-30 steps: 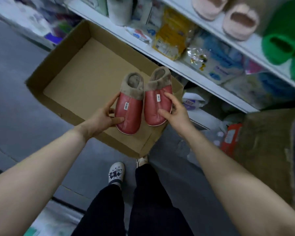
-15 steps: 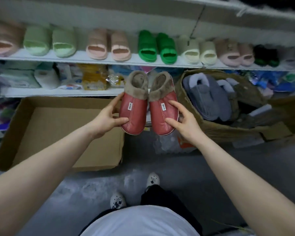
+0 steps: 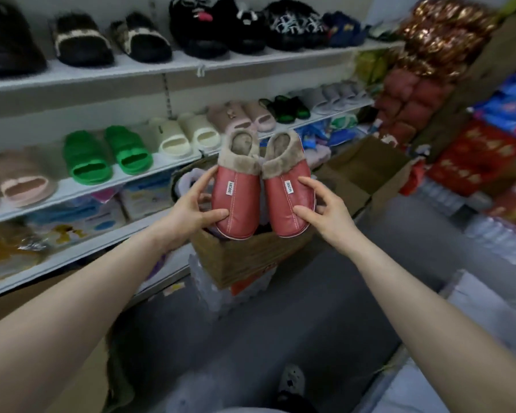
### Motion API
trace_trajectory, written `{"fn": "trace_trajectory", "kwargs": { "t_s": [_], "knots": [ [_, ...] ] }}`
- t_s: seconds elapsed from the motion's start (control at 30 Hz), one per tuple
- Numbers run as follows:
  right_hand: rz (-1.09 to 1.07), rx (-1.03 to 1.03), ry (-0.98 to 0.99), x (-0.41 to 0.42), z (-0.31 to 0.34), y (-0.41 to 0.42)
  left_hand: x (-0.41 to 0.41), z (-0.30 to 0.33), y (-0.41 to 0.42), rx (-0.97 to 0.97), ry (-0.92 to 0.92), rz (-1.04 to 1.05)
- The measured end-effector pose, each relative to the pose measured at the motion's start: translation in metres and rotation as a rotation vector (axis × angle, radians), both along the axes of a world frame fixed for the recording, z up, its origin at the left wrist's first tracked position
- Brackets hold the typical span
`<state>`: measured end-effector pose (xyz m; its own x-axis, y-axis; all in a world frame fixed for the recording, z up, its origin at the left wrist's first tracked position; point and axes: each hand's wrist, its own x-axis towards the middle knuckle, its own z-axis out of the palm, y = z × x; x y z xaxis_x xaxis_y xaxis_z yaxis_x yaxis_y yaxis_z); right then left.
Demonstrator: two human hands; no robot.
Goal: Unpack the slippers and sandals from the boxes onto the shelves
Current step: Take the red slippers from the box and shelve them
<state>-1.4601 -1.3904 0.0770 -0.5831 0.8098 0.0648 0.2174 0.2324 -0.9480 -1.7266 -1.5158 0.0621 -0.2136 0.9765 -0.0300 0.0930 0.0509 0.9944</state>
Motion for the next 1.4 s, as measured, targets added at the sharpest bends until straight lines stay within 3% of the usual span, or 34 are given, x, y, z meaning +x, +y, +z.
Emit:
{"fn": "trace_trajectory", "kwargs": {
  "t_s": [0.37, 0.63, 1.1, 1.4],
  "knots": [
    [-0.165, 0.154, -0.029, 0.172, 0.060, 0.208, 0.157, 0.035, 0.247, 0.105, -0.002, -0.138],
    [-0.258, 0.139, 0.021, 0.230, 0.070, 0.341, 0.214, 0.052, 0.390, 0.132, 0.027, -0.176],
    [-0.234, 0.205, 0.025, 0.202, 0.084, 0.642, 0.182, 0.075, 0.659, 0.215, 0.008, -0.094],
    [-0.181, 0.225, 0.045, 0.161, 0.108, 0.813, 0.161, 0.100, 0.777, 0.232, 0.065, 0.034]
  ]
}}
